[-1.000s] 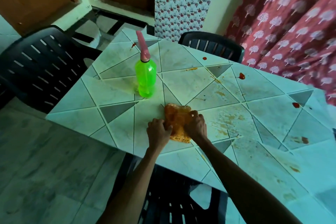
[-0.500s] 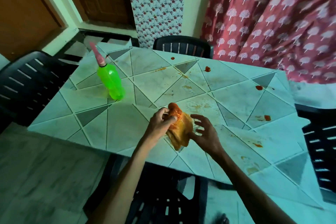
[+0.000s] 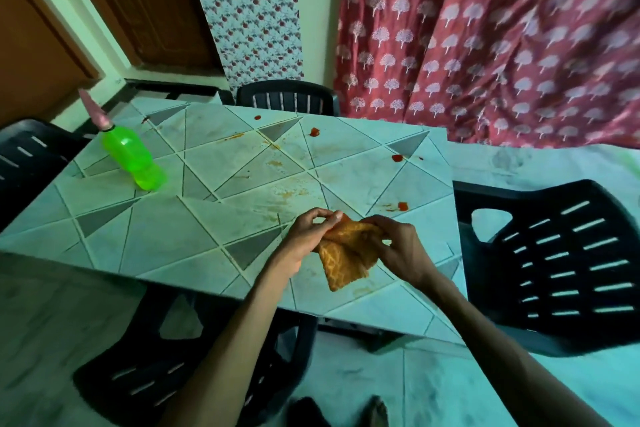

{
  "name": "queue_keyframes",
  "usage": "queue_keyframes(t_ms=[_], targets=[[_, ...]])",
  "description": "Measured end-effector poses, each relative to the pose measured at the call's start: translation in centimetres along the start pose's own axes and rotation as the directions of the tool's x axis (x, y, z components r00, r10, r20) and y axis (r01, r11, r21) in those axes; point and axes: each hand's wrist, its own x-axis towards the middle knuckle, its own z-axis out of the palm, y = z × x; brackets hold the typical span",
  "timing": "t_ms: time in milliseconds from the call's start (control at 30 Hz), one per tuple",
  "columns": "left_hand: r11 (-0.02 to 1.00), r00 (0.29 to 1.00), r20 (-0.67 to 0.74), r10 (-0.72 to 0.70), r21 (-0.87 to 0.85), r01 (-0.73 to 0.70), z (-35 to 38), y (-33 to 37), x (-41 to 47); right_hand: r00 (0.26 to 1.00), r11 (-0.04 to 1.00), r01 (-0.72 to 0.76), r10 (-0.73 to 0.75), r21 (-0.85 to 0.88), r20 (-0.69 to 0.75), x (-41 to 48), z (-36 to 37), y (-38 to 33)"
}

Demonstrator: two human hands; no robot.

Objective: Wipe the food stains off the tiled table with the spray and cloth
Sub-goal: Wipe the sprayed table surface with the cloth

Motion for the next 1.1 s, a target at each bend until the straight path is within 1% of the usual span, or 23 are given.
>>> queue_keyframes(t_ms=[67,167,233,300,400,433,500,567,600,633,667,700,733,767,833,867,900,933,967,1033,1100], targets=[[0.999,0.997,0.065,0.032,0.04,-0.035,1.7,1.2,-0.3,0.999,1.0,0.014,-0.014,0.001,-0.051,0.4,-2.2,0.5],[0.993,0.987,0.155,0.03,0.107,-0.047,3.1,2.1,0.3,0.996,1.0,0.012,-0.01,0.019,-0.092,1.7,-4.7,0.9],[0.982,0.976,0.216,-0.009,0.188,-0.033,3.6,2.6,1.3,0.992,1.0,-0.02,0.021,0.009,-0.122,2.9,-5.9,1.3],[0.973,0.96,0.278,-0.029,0.226,-0.036,4.1,3.4,2.3,0.985,0.996,-0.082,0.084,0.015,-0.15,4.7,-6.9,1.9],[0.977,0.947,0.321,0.017,0.195,-0.084,4.3,4.4,4.0,0.967,0.977,-0.204,0.21,0.055,-0.142,7.6,-8.3,2.5],[0.979,0.947,0.319,0.016,0.189,-0.08,4.3,4.7,5.1,0.958,0.965,-0.247,0.257,0.089,-0.127,8.5,-8.8,2.8],[0.985,0.949,0.314,0.032,0.152,-0.084,4.5,5.3,6.6,0.931,0.922,-0.324,0.35,0.213,-0.101,9.5,-9.2,3.3],[0.994,0.95,0.308,0.043,0.081,-0.071,4.8,6.3,8.3,0.879,0.884,-0.366,0.431,0.29,-0.206,10.3,-8.8,4.2],[0.998,0.95,0.31,0.041,0.04,-0.056,5.1,6.9,9.3,0.826,0.859,-0.401,0.49,0.32,-0.278,10.5,-8.5,4.9],[0.999,0.952,0.303,0.039,0.004,-0.043,5.3,7.2,10.2,0.764,0.809,-0.443,0.566,0.386,-0.31,10.2,-7.9,5.5],[0.999,0.954,0.297,0.03,-0.027,-0.024,5.4,7.6,10.8,0.703,0.731,-0.484,0.652,0.481,-0.284,9.7,-7.2,6.2],[0.998,0.956,0.293,0.013,-0.056,0.003,5.6,8.0,11.8,0.651,0.62,-0.509,0.731,0.598,-0.204,9.2,-6.4,7.2],[0.996,0.955,0.296,-0.001,-0.084,0.027,5.8,8.3,12.4,0.62,0.485,-0.542,0.782,0.687,-0.062,8.5,-5.7,7.8],[0.993,0.952,0.304,-0.023,-0.105,0.058,6.0,8.7,13.1,0.61,0.36,-0.575,0.787,0.735,0.092,8.0,-5.1,8.5],[0.986,0.938,0.34,-0.064,-0.125,0.113,6.3,9.5,13.7,0.631,0.168,-0.597,0.702,0.785,0.33,7.1,-3.7,9.3],[0.982,0.928,0.365,-0.082,-0.13,0.138,6.5,9.8,14.0,0.663,0.073,-0.562,0.636,0.824,0.396,7.0,-3.0,9.5],[0.977,0.917,0.387,-0.099,-0.137,0.163,6.7,10.0,14.2,0.717,-0.003,-0.503,0.558,0.864,0.419,7.1,-2.5,9.7],[0.971,0.906,0.406,-0.118,-0.142,0.191,6.8,10.2,14.5,0.77,-0.057,-0.436,0.493,0.898,0.405,7.5,-2.1,9.8],[0.965,0.897,0.423,-0.133,-0.15,0.214,6.8,10.2,14.8,0.809,-0.088,-0.388,0.443,0.917,0.385,7.9,-2.0,9.6],[0.952,0.864,0.479,-0.158,-0.158,0.262,6.8,10.1,15.5,0.867,-0.078,-0.352,0.349,0.933,0.356,8.8,-2.2,9.1],[0.939,0.827,0.537,-0.167,-0.171,0.3,6.8,10.0,15.9,0.88,-0.065,-0.357,0.311,0.932,0.359,9.6,-2.9,8.6]])
